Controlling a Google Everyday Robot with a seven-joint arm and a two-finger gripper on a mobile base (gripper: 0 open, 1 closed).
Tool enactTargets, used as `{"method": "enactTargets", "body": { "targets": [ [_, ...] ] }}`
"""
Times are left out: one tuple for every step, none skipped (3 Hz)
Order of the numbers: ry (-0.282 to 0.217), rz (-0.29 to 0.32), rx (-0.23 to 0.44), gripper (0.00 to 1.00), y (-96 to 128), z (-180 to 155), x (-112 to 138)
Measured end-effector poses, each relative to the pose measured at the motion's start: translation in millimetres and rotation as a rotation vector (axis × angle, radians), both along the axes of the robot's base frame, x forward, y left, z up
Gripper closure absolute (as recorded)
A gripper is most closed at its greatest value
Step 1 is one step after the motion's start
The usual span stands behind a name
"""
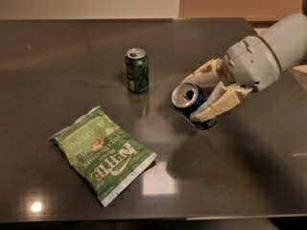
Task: Place pepsi can upright
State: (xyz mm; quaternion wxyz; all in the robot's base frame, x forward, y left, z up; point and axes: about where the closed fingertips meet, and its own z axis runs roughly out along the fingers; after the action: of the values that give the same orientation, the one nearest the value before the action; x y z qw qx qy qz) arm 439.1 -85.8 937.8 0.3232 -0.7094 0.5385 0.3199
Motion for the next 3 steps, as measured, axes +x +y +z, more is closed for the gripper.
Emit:
{"method": "enactTargets", "body": {
  "targets": [
    [0.064,-0.066,0.114,1.0,-6.7,-1.3,7.9],
    [0.125,-0.125,0.207,1.0,-16.1,-6.9,16.2],
    [0.17,-0.17,0.286,1.0,-25.9,-12.7,24.6]
  ]
}}
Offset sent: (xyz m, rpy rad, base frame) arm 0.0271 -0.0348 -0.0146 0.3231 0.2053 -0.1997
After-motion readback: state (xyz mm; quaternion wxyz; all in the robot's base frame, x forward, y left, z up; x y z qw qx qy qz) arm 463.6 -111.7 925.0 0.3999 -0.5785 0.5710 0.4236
